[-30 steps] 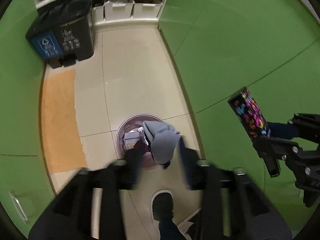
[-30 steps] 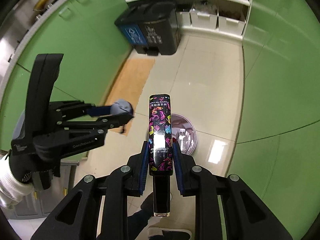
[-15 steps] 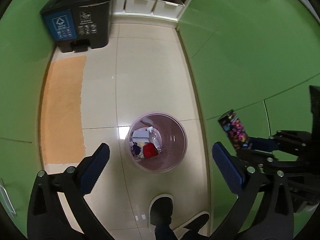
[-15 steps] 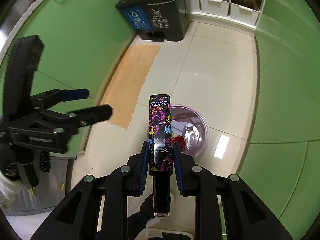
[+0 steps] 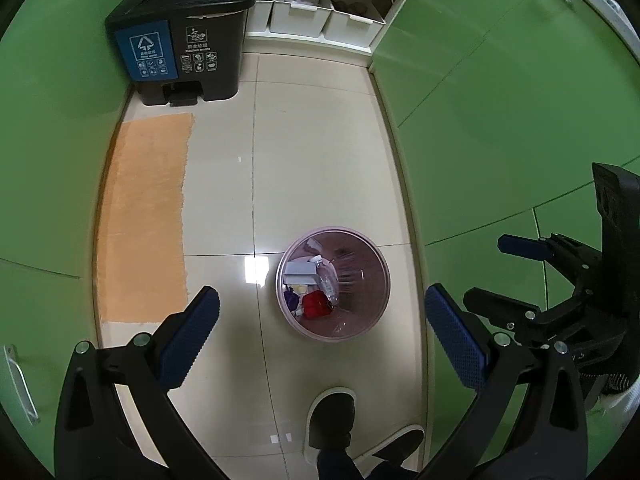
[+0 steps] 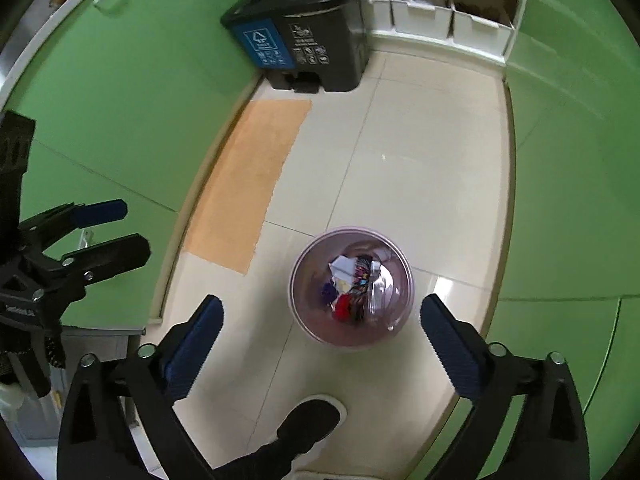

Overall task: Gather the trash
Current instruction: 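Move both open grippers back to the counter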

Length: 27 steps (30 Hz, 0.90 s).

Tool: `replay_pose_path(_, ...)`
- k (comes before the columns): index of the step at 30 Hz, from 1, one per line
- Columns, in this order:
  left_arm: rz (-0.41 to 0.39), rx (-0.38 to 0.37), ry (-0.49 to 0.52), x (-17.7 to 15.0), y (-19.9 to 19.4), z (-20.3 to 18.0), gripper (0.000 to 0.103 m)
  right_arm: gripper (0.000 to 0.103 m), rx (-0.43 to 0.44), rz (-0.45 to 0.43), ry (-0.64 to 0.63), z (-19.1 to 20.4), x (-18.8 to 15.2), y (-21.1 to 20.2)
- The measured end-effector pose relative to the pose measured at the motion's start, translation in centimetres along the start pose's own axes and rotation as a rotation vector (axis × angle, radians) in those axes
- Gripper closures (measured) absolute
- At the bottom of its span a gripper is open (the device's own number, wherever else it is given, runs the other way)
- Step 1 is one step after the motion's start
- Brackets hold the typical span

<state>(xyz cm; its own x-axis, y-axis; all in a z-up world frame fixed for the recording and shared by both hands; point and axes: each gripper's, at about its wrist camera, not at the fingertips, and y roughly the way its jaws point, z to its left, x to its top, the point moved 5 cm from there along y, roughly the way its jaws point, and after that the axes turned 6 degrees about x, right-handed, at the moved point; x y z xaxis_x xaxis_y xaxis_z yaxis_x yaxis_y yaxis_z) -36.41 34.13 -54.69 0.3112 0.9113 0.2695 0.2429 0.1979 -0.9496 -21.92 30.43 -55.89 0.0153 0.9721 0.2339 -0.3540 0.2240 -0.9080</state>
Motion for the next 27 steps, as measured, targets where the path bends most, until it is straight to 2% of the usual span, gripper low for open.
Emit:
replay_pose_path(7,-0.006,-0.009,0.035,-0.1,-2.4,-2.5,0.003,0.007,-0.020,-0.018,0.050,-0.5,-1.1,-3.7)
replay_pose_path(11,-0.013,-0.018,0.079,0.2,-6.0,-5.3,0.003,0.006,-0.031,-0.040,0.072,-0.2,-1.9,-7.8)
replay_pose_path(17,-0.056,-0.035,0.145,1.6,-14.5,-9.9,0.003,0.006,-0.067,-0.105,0.100,1.7,-3.2,-18.1)
replay_pose_path(21,-0.097,-0.043,0.204,2.5,-21.4,-13.3,0.003,0.006,-0.091,-0.172,0.128,3.4,-4.6,-27.0)
replay_pose_path(27,-0.148,-0.081,0.309,3.1,-30.7,-19.6,0.003,0.006,-0.125,-0.274,0.195,4.6,-8.3,-38.4)
